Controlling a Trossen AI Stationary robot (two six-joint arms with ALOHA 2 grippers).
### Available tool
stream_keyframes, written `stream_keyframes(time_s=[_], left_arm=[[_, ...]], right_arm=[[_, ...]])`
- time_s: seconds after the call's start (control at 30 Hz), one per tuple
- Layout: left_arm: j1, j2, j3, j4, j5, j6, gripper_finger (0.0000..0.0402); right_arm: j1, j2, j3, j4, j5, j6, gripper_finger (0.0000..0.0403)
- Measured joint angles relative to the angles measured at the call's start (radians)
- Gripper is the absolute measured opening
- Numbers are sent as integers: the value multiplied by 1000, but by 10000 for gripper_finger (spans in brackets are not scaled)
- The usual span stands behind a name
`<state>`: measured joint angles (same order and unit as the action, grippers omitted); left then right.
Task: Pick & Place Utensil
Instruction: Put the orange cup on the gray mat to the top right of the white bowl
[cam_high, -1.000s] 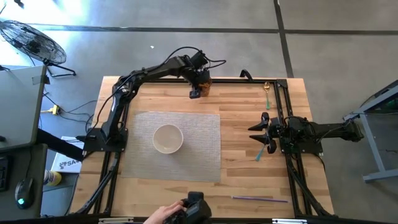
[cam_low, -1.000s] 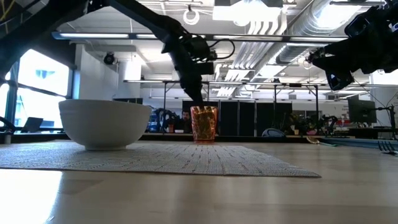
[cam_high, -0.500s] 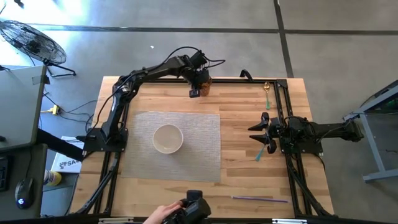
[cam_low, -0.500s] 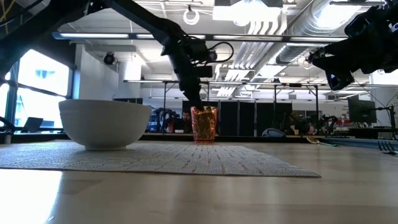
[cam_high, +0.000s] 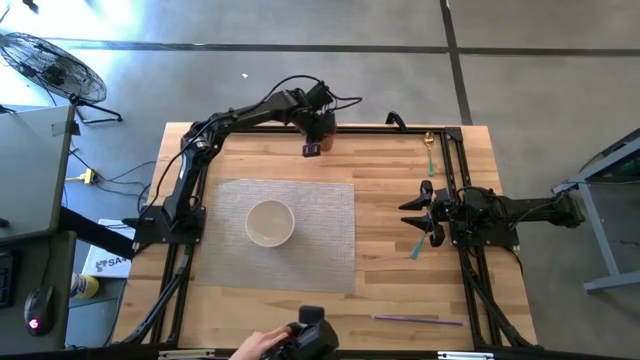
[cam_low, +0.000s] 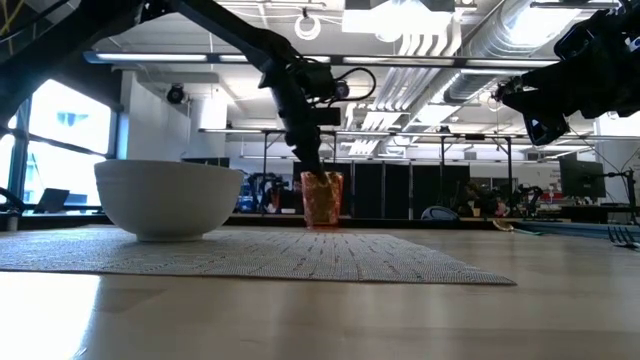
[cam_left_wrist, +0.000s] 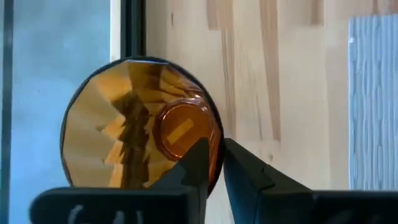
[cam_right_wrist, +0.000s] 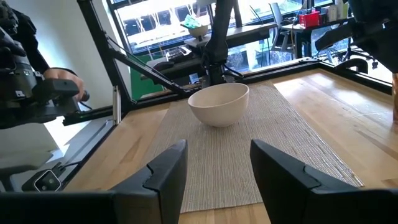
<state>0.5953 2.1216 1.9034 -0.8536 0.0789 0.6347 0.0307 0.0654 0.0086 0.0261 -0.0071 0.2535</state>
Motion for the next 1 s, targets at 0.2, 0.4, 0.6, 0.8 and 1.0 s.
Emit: stream_keyframes(time_s=[0.2,0.4,0.6,0.8,1.0], left_arm=[[-27,0,0,-77,-69,8,14],[-44,-15,2,-153,-64,-41,10],[-46,-58,1,-223,-84,-58,5],[-43,-75,1,-291,-90,-102,7],[-10,-77,-29,-340,-80,-154,7]], right_arm=[[0,0,0,0,0,0,170],[0,0,0,0,0,0,170],[0,0,0,0,0,0,169],[0,0,0,0,0,0,170],[0,0,0,0,0,0,170]])
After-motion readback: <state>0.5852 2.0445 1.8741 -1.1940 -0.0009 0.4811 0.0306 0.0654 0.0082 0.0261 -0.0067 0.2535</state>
